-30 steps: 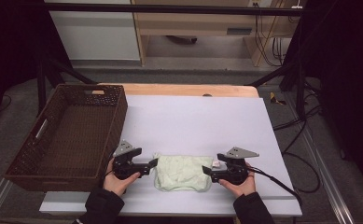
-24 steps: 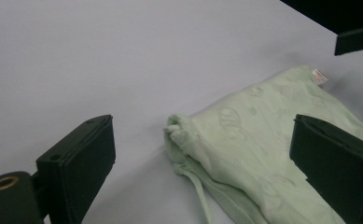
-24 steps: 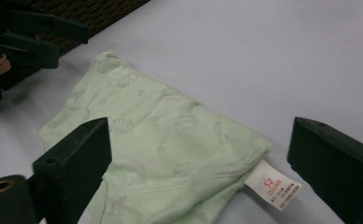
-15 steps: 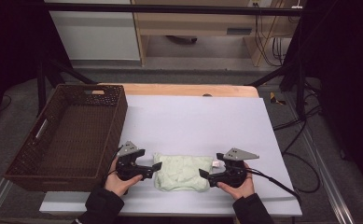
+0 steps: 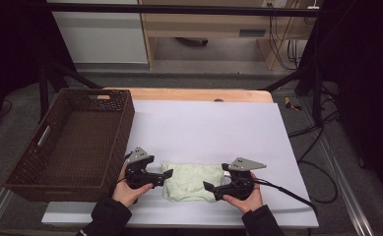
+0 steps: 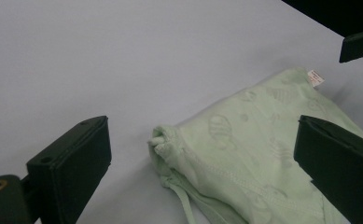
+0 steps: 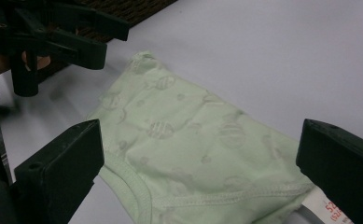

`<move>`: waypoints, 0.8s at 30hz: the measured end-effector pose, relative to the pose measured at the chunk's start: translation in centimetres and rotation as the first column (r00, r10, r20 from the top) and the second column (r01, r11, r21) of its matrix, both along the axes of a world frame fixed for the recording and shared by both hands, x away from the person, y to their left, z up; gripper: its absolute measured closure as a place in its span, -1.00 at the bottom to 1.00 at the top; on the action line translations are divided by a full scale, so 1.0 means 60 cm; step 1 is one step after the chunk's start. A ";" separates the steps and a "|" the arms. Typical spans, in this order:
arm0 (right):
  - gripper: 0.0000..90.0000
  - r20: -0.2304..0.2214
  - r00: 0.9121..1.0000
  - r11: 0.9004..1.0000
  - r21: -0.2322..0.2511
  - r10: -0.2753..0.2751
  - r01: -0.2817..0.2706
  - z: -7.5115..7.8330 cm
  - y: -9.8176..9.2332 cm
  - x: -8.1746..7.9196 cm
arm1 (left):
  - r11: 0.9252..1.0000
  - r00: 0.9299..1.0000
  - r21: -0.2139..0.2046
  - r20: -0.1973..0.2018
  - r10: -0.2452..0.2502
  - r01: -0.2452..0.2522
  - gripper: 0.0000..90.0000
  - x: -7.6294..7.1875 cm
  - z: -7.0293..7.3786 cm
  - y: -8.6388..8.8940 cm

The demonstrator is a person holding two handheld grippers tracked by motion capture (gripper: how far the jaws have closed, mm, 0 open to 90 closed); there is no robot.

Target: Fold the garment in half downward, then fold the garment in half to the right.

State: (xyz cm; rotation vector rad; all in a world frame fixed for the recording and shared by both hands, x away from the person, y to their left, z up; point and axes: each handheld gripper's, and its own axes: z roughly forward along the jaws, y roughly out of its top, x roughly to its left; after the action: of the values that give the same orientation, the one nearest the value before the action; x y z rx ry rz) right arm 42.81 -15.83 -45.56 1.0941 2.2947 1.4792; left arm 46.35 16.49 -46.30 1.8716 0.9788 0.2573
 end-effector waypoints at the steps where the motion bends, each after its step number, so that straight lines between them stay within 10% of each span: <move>1: -0.96 -0.002 1.000 1.000 0.001 0.001 -0.001 0.000 0.002 0.000 | 1.000 1.000 0.002 0.000 0.000 0.000 -0.92 0.001 -0.001 -0.001; 24: -0.96 -0.014 0.998 0.999 -0.007 0.053 -0.053 -0.005 0.040 -0.012 | 0.998 0.998 0.055 -0.038 0.044 -0.042 -0.61 0.021 -0.024 -0.008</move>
State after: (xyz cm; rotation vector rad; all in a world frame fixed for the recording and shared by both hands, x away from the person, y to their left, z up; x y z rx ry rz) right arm 42.10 -13.43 -45.84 1.0526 2.3545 1.4850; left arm 47.62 16.04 -47.77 1.9132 1.0491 0.2758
